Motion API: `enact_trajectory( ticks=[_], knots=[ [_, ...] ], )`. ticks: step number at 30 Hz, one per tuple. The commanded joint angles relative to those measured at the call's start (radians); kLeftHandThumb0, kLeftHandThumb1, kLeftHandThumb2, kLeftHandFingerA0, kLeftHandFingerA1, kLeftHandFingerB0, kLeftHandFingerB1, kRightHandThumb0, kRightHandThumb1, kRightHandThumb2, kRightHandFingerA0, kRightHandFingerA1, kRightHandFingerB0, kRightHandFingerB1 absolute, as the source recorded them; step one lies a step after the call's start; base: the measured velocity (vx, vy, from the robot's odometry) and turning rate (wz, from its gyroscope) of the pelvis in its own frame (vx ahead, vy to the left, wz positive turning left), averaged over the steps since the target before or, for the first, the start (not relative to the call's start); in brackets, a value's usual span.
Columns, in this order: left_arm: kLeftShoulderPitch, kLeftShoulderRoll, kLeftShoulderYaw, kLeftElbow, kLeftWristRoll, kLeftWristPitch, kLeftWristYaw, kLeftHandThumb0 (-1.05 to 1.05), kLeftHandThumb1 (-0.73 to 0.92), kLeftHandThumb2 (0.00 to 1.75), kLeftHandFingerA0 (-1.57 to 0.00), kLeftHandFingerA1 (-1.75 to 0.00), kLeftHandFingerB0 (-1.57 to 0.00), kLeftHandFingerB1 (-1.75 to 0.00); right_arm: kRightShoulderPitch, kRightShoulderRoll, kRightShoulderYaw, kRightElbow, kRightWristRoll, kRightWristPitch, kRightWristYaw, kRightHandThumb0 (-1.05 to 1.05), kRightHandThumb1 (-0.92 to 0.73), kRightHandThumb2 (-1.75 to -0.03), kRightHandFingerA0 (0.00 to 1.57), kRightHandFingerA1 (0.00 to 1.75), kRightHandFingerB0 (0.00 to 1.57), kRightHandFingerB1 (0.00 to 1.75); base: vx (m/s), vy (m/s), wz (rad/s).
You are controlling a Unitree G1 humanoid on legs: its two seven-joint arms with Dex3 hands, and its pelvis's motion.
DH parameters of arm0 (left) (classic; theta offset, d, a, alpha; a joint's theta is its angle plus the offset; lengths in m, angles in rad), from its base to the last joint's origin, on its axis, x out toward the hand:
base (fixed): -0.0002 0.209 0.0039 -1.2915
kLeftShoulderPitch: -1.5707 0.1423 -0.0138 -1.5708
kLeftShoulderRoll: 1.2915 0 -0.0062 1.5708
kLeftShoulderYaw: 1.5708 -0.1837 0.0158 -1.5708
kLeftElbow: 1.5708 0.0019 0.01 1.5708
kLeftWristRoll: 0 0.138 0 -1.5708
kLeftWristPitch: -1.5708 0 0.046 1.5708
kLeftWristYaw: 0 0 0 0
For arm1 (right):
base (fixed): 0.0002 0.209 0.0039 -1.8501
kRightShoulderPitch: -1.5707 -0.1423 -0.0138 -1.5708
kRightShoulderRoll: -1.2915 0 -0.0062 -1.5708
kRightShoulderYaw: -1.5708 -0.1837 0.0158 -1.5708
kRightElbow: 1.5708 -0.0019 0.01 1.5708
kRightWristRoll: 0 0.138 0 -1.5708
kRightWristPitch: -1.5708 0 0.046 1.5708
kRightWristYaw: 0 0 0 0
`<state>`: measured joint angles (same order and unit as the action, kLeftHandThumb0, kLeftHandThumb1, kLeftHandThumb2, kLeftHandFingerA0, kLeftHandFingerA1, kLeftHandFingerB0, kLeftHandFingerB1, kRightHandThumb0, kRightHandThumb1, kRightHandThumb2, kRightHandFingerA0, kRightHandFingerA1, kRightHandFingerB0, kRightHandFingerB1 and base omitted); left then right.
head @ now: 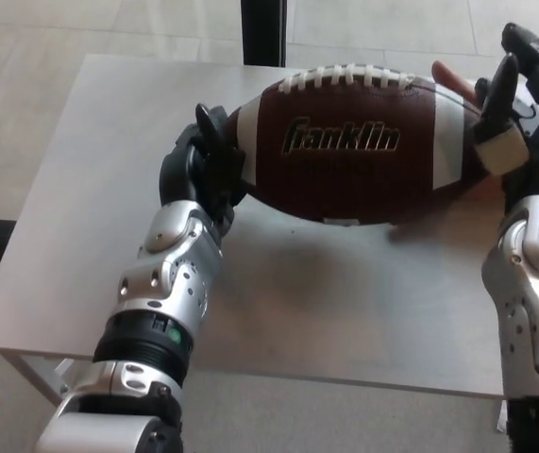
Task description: The robot uses both its hands to grab the left and right ends of a football kept in the middle of the desk infront of it, lifts it up and places it in the palm of a person
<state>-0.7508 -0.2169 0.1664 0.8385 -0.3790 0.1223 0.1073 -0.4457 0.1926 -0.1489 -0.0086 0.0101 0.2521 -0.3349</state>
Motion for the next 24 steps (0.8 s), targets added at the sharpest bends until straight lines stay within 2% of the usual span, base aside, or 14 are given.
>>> enact_trajectory(
  ticks=[1, 3, 4, 5, 6, 7, 9, 10, 12, 13, 14, 17, 21, 24],
  knots=[
    [-0.322, -0.136, -0.107, 0.003, 0.015, 0.205, -0.105, -0.99, 0.84, 1.21, -0.55, -0.67, -0.24, -0.44, -0.244, 0.073, 0.031, -0.021, 0.19, 0.124, 0.127, -0.96, -0.69, -0.91, 0.68, 0.61, 0.44, 0.44, 0.0, 0.0, 0.0],
    [-0.332, -0.132, -0.101, 0.008, 0.01, 0.207, -0.108, -0.99, 0.84, 1.21, -0.55, -0.67, -0.24, -0.44, -0.256, 0.075, 0.024, -0.019, 0.188, 0.135, 0.128, -0.96, -0.69, -0.91, 0.68, 0.61, 0.44, 0.44, 0.0, 0.0, 0.0],
    [-0.337, -0.131, -0.098, 0.005, 0.007, 0.212, -0.104, -0.99, 0.92, 0.75, -0.6, -0.61, -0.29, -0.31, -0.262, 0.073, 0.021, -0.017, 0.191, 0.135, 0.135, -0.9, -0.88, -0.67, 0.69, 0.56, 0.47, 0.36, 0.0, 0.0, 0.0],
    [-0.35, -0.123, -0.108, 0.005, 0.023, 0.212, -0.094, -0.94, 0.82, 1.19, -0.56, -0.65, -0.22, -0.45, -0.283, 0.066, 0.013, -0.007, 0.189, 0.126, 0.141, -0.94, -0.69, -0.91, 0.64, 0.63, 0.4, 0.44, 0.0, 0.0, 0.0],
    [-0.353, -0.122, -0.109, 0.007, 0.025, 0.212, -0.092, -0.94, 0.82, 1.19, -0.56, -0.65, -0.22, -0.45, -0.286, 0.067, 0.01, -0.005, 0.187, 0.127, 0.143, -0.94, -0.69, -0.91, 0.64, 0.63, 0.4, 0.44, 0.0, 0.0, 0.0],
    [-0.355, -0.12, -0.105, 0.009, 0.022, 0.214, -0.094, -0.94, 0.92, 0.77, -0.62, -0.58, -0.28, -0.32, -0.289, 0.068, 0.007, -0.008, 0.186, 0.134, 0.142, -0.92, -0.71, -0.92, 0.64, 0.62, 0.39, 0.43, 0.0, 0.0, 0.0],
    [-0.366, -0.113, -0.103, 0.013, 0.019, 0.223, -0.101, -0.92, 0.92, 0.77, -0.63, -0.59, -0.29, -0.32, -0.304, 0.071, -0.004, -0.004, 0.183, 0.143, 0.134, -0.87, -0.91, -0.68, 0.7, 0.56, 0.45, 0.35, 0.0, 0.0, 0.0],
    [-0.378, -0.108, -0.101, 0.024, 0.022, 0.226, -0.096, -0.94, 0.8, 1.17, -0.6, -0.67, -0.23, -0.45, -0.314, 0.071, -0.014, 0.0, 0.189, 0.146, 0.134, -0.86, -0.89, -0.68, 0.72, 0.6, 0.45, 0.35, 0.0, 0.0, 0.0],
    [-0.403, -0.098, -0.091, 0.047, 0.021, 0.233, -0.095, -0.94, 0.92, 0.75, -0.62, -0.6, -0.29, -0.33, -0.335, 0.079, -0.041, 0.012, 0.204, 0.152, 0.127, -0.86, -0.89, -0.67, 0.72, 0.58, 0.47, 0.34, 0.0, 0.0, 0.0],
    [-0.415, -0.088, -0.095, 0.058, 0.029, 0.237, -0.1, -0.95, 0.92, 0.75, -0.61, -0.61, -0.3, -0.34, -0.345, 0.088, -0.06, 0.02, 0.214, 0.151, 0.116, -0.81, -0.69, -1.1, 0.67, 0.66, 0.39, 0.51, 0.0, 0.0, 0.0],
    [-0.425, -0.076, -0.109, 0.073, 0.053, 0.236, -0.097, -0.97, 0.92, 0.75, -0.67, -0.63, -0.34, -0.35, -0.354, 0.095, -0.083, 0.035, 0.233, 0.146, 0.116, -0.85, -0.89, -0.68, 0.73, 0.56, 0.45, 0.34, 0.0, 0.0, 0.0],
    [-0.472, -0.047, -0.117, 0.124, 0.093, 0.256, -0.046, -0.89, 0.72, 1.11, -0.44, -0.64, -0.32, -0.49, -0.414, 0.11, -0.178, 0.108, 0.299, 0.163, 0.084, -0.83, -0.9, -0.67, 0.62, 0.54, 0.45, 0.34, 0.0, 0.0, 0.0],
    [-0.489, -0.03, -0.11, 0.178, 0.118, 0.2, 0.001, -0.79, 0.8, 0.65, -0.44, -0.47, -0.24, -0.3, -0.501, 0.131, -0.291, 0.206, 0.37, 0.173, -0.001, -0.81, -0.91, -0.68, 0.68, 0.54, 0.45, 0.34, 0.0, 0.0, 0.0],
    [-0.531, -0.008, -0.126, 0.219, 0.142, 0.195, -0.026, -0.78, 0.69, 1.06, -0.3, -0.57, -0.16, -0.47, -0.555, 0.128, -0.346, 0.267, 0.4, 0.152, -0.018, -0.79, -0.71, -1.09, 0.66, 0.67, 0.38, 0.5, 0.0, 0.0, 0.0]
  ],
)
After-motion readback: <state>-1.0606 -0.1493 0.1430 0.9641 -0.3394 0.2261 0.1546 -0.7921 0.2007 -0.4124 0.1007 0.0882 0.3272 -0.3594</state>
